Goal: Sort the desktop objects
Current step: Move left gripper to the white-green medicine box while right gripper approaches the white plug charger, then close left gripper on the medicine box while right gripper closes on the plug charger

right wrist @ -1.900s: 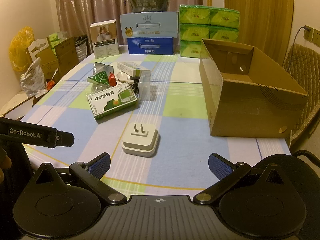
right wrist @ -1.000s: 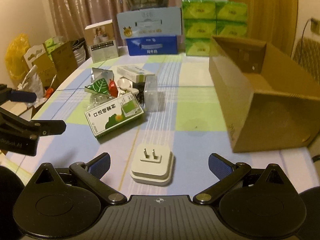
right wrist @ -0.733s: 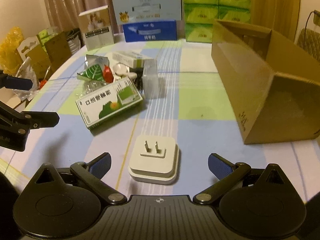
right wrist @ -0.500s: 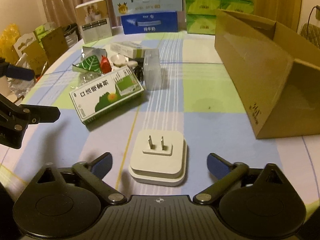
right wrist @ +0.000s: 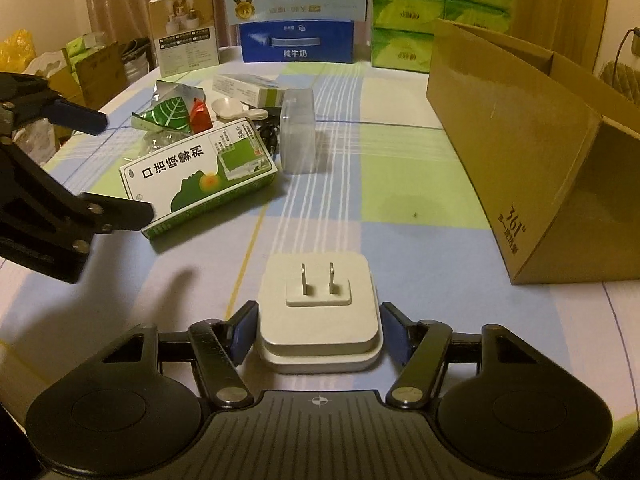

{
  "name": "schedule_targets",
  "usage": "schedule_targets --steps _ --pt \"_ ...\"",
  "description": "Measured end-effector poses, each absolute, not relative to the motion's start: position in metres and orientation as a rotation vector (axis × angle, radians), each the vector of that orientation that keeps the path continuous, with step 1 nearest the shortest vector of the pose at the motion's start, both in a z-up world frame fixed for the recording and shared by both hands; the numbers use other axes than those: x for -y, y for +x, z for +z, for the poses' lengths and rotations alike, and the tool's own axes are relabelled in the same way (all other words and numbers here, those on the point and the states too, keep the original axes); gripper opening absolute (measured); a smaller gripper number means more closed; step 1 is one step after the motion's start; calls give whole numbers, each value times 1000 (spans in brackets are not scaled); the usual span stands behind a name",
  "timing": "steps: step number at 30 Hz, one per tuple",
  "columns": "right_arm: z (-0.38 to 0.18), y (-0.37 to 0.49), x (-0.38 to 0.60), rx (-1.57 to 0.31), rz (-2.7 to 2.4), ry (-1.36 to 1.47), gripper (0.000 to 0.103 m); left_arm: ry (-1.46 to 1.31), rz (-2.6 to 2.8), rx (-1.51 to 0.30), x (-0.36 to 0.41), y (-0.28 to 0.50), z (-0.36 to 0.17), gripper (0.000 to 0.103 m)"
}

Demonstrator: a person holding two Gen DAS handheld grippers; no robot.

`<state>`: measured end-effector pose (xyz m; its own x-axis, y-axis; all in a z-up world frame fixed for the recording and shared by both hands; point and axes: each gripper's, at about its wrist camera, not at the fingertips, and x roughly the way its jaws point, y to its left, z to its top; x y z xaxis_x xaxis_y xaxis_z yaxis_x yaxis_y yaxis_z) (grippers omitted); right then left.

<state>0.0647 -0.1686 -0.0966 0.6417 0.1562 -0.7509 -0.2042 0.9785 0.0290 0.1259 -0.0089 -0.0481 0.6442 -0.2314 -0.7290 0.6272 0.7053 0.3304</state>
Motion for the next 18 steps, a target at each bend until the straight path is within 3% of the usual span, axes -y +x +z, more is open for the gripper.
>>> schedule_targets --steps 5,11,13,18 --pt "-93 69 176 -842 183 -35 62 695 -544 -689 25 128 -60 85" --pt "-94 71 184 -851 167 -9 62 814 -549 -667 39 133 -79 65" --pt "-94 72 185 -852 165 -4 62 819 -539 -664 40 137 -83 53" --pt "-91 70 188 -849 162 14 62 740 -526 -708 43 142 -81 52"
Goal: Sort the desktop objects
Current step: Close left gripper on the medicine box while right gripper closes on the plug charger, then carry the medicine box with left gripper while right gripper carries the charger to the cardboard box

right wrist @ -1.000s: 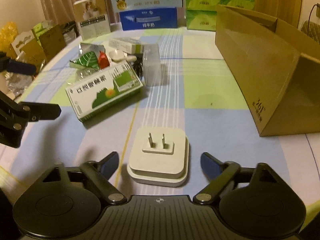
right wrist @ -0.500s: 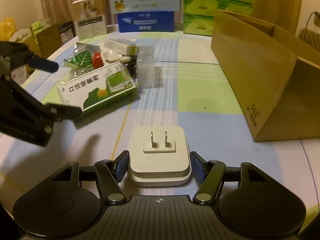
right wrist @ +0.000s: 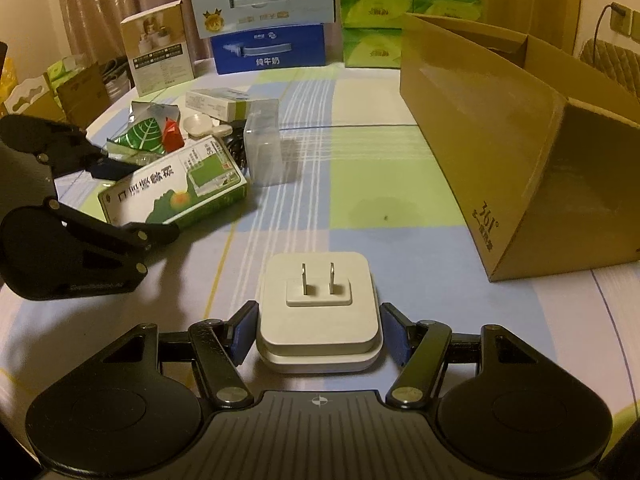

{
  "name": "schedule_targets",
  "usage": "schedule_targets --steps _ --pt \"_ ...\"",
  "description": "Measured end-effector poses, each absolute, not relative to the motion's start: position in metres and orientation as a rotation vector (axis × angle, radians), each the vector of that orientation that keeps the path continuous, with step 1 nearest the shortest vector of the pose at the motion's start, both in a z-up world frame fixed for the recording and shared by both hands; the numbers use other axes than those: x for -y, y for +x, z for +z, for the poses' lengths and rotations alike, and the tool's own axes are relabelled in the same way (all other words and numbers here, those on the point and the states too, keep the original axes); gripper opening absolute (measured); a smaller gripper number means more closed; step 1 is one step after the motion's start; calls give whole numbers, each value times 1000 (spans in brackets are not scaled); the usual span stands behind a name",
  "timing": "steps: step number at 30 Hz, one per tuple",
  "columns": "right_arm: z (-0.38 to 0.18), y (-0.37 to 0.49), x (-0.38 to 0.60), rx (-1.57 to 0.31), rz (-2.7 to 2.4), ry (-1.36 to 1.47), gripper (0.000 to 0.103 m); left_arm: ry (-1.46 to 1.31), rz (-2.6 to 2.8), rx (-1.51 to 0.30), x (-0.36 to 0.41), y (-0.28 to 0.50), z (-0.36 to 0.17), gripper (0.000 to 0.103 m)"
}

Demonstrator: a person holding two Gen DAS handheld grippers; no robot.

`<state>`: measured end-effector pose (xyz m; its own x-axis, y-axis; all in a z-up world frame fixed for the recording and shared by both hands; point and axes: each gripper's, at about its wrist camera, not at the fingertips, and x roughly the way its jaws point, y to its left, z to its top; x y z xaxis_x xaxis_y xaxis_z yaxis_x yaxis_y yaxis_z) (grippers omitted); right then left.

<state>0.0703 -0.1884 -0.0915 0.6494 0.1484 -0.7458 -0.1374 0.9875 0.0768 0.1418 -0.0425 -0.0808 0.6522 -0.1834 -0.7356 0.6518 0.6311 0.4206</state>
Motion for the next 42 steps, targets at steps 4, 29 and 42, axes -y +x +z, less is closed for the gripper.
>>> schedule_targets --steps 4,29,42 --pt "-88 70 194 -854 137 28 62 572 -546 -820 41 135 -70 52" --pt "-92 70 208 -856 98 49 62 382 -510 -925 50 126 -81 50" --pt "-49 52 213 -758 108 63 62 250 -448 -907 47 109 -38 50"
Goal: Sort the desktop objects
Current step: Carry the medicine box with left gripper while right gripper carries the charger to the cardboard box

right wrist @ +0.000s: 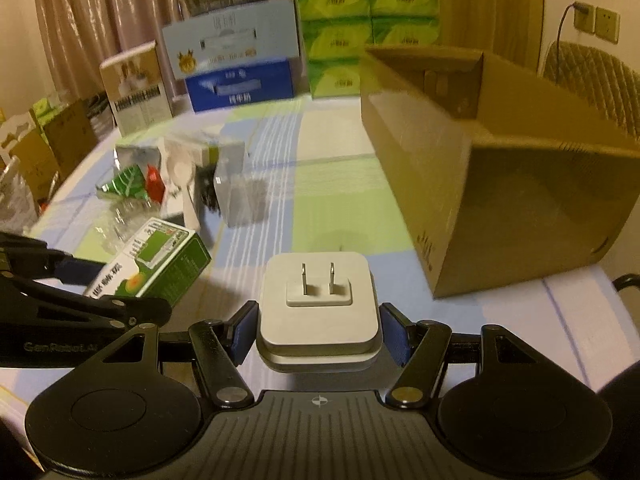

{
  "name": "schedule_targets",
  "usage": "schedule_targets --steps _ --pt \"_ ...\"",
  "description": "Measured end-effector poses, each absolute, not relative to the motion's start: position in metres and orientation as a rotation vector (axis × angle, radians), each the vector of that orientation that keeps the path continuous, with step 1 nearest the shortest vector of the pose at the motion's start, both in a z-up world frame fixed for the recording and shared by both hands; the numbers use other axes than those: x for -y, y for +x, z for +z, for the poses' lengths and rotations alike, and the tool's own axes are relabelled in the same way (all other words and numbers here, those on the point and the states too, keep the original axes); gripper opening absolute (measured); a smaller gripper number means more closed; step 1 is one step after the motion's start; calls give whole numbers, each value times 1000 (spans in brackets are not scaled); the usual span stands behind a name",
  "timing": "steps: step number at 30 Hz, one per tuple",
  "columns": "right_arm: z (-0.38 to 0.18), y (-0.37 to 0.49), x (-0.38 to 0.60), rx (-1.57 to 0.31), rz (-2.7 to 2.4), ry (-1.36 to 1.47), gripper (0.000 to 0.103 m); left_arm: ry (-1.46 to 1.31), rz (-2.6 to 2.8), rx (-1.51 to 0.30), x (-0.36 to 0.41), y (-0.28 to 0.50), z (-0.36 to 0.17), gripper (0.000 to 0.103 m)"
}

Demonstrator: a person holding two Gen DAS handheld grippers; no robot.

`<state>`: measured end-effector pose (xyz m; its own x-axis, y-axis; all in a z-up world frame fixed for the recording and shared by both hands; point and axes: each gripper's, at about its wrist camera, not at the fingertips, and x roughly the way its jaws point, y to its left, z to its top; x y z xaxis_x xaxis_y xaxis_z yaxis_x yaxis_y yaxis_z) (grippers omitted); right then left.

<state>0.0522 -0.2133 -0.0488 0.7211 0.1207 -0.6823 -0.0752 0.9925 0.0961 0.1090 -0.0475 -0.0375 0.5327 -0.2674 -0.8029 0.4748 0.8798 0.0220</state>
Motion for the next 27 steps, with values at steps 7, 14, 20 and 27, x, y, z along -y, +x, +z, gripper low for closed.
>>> schedule_targets --steps 7,14,20,27 --pt "8 43 229 -634 100 60 62 186 -446 -849 68 107 8 50" --pt "45 60 286 -558 58 63 62 168 -504 -781 120 115 55 50" --pt "47 91 348 -567 8 61 62 166 -562 -764 176 131 71 50" --pt "32 124 402 -628 -27 48 62 168 -603 -778 236 165 68 50"
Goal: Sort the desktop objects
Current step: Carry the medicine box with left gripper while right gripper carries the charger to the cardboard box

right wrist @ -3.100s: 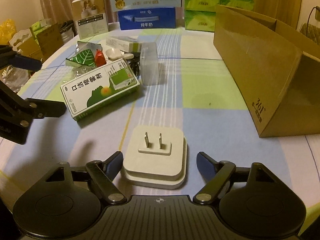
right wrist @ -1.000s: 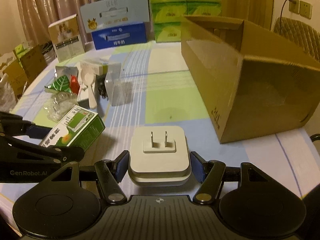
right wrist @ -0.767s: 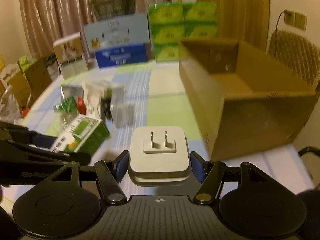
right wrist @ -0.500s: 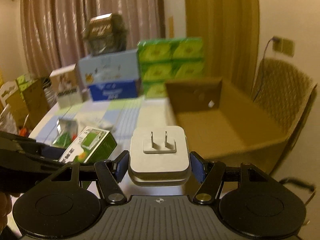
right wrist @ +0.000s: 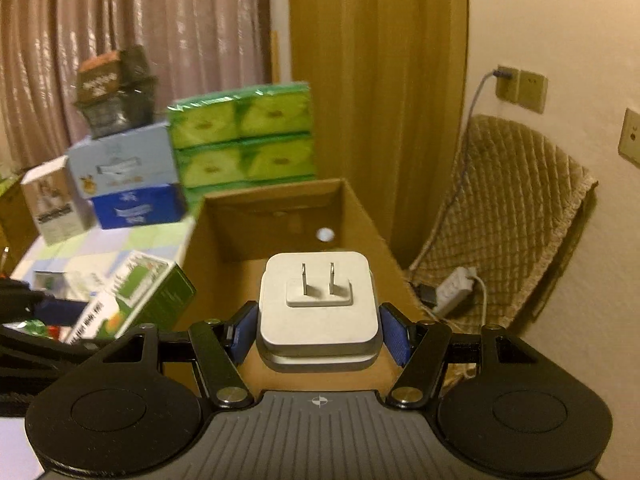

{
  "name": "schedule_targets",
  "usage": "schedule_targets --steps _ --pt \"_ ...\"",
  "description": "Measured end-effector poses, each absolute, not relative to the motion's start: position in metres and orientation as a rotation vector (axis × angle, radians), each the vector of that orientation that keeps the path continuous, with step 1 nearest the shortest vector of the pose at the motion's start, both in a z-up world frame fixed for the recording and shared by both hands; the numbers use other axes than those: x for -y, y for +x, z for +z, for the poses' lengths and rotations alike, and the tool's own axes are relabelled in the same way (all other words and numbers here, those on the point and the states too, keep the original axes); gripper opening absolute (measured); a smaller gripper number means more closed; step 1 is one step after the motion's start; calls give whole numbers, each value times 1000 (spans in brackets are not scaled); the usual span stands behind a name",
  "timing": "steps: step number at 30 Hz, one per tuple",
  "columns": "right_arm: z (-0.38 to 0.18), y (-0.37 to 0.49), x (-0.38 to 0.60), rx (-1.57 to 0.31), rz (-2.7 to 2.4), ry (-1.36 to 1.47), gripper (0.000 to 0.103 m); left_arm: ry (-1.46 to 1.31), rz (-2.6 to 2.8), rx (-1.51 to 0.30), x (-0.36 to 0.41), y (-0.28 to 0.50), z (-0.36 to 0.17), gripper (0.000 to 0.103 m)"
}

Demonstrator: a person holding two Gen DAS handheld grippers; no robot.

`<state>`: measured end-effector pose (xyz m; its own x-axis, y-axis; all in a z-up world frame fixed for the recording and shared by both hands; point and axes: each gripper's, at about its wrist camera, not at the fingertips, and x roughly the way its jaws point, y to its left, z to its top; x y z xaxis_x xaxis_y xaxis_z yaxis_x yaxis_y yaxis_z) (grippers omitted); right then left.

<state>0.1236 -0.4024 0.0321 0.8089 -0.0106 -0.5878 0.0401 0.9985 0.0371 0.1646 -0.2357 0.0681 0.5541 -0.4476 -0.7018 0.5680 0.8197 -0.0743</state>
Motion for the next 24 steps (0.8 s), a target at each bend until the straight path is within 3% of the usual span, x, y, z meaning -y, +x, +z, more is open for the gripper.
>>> schedule_targets --steps 24 --pt "-13 160 431 -719 5 -3 62 182 -651 -832 287 212 32 47"
